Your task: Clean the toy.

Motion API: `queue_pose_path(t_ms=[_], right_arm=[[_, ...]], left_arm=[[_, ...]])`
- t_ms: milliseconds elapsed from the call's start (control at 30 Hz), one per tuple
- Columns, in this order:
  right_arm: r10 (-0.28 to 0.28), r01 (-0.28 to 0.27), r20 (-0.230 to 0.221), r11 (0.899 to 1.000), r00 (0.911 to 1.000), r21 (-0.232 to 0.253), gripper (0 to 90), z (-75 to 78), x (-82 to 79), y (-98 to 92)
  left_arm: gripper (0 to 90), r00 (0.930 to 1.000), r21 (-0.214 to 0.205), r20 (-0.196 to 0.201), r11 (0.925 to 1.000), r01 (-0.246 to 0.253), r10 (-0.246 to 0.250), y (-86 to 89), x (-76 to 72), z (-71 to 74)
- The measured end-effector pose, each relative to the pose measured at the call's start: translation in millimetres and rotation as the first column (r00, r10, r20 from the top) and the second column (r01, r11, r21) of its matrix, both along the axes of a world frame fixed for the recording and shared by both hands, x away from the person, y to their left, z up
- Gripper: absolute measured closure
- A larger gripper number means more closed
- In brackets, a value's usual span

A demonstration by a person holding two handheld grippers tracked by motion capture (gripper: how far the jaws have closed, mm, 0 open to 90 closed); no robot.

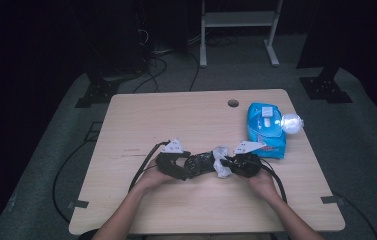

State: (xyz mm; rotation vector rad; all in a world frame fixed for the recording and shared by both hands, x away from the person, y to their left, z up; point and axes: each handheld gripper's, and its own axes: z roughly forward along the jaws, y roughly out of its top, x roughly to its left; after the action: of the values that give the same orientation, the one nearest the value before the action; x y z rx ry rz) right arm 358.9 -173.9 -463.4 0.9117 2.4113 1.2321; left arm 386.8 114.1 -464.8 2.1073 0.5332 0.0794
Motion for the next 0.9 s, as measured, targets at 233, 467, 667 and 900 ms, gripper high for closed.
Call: queue_pose_path(t_ms=[233, 467, 667, 900], right_arm=[[0.025, -0.024, 0.036, 1.0, 0.9991, -0.008, 81.5, -2.2, -6.6, -0.4], [0.052, -0.051, 0.054, 0.999, 0.9972, -0.014, 81.7, -3.2, -9.4, -1.6], [0.061, -0.06, 0.058, 0.998, 0.9964, -0.009, 81.7, -3.9, -9.3, -2.5], [0.07, -0.069, 0.082, 0.998, 0.9942, -0.014, 81.9, -4.7, -13.4, -1.9]], left_arm=[[16.4, 0.9835, -0.054, -0.172, 0.9964, -0.065, 0.055, 7.9, 13.0, -8.4], [16.3, 0.9574, -0.083, -0.281, 0.9922, -0.093, 0.066, 7.6, 19.8, -17.1], [16.5, 0.9616, -0.061, -0.265, 0.9939, -0.092, 0.073, 5.5, 19.4, -16.1], [16.9, 0.9821, 0.009, -0.17, 0.9968, -0.079, 0.079, -1.6, 12.8, -13.8]])
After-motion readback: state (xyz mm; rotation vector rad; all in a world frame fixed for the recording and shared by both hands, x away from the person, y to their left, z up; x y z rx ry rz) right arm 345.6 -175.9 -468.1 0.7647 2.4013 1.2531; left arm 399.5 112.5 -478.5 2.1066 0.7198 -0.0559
